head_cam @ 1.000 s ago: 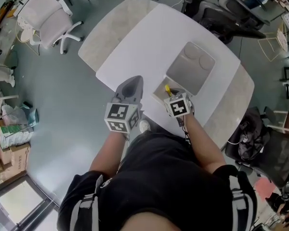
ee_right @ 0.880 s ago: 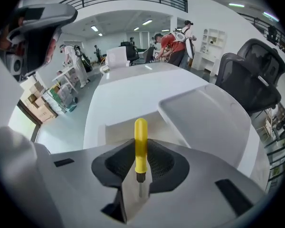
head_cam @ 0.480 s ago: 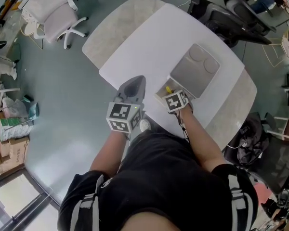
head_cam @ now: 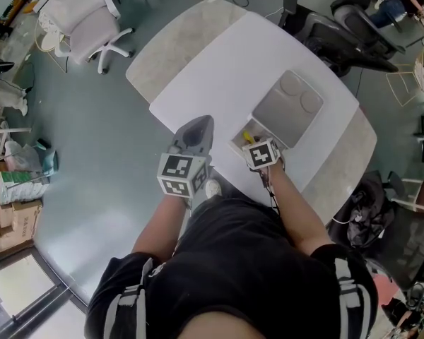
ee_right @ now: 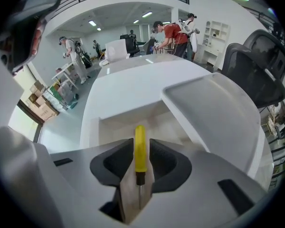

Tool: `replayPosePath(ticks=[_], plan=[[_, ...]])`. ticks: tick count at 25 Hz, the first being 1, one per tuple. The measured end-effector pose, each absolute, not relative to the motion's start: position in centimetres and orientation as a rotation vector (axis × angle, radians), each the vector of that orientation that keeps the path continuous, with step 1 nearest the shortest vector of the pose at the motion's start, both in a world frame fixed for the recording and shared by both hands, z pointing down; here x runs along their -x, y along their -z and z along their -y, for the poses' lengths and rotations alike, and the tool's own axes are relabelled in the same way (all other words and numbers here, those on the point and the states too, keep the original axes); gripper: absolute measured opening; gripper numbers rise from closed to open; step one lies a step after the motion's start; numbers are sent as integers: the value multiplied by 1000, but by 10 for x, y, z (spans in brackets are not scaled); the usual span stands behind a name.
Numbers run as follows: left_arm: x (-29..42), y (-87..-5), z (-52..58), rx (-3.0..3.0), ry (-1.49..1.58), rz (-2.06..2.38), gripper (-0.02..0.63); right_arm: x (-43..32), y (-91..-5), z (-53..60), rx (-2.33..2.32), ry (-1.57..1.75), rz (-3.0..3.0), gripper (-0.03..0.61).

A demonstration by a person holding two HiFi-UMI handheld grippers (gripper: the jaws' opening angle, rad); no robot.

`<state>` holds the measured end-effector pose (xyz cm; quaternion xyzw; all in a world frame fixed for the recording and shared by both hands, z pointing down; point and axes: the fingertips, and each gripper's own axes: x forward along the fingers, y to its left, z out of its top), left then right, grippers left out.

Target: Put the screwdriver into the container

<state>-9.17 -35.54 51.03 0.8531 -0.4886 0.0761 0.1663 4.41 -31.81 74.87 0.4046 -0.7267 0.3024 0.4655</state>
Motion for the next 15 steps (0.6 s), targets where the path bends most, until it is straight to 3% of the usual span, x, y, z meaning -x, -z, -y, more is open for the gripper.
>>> replayPosePath(ticks=[9,15], plan=[[88,-492,360,-2486,-177,1386,12,-54,-651,349,-1334,-580,2027,19],[80,-472,368,-2533,-139,1378,12,-76,-562,365,-1646,-372,2171,12]])
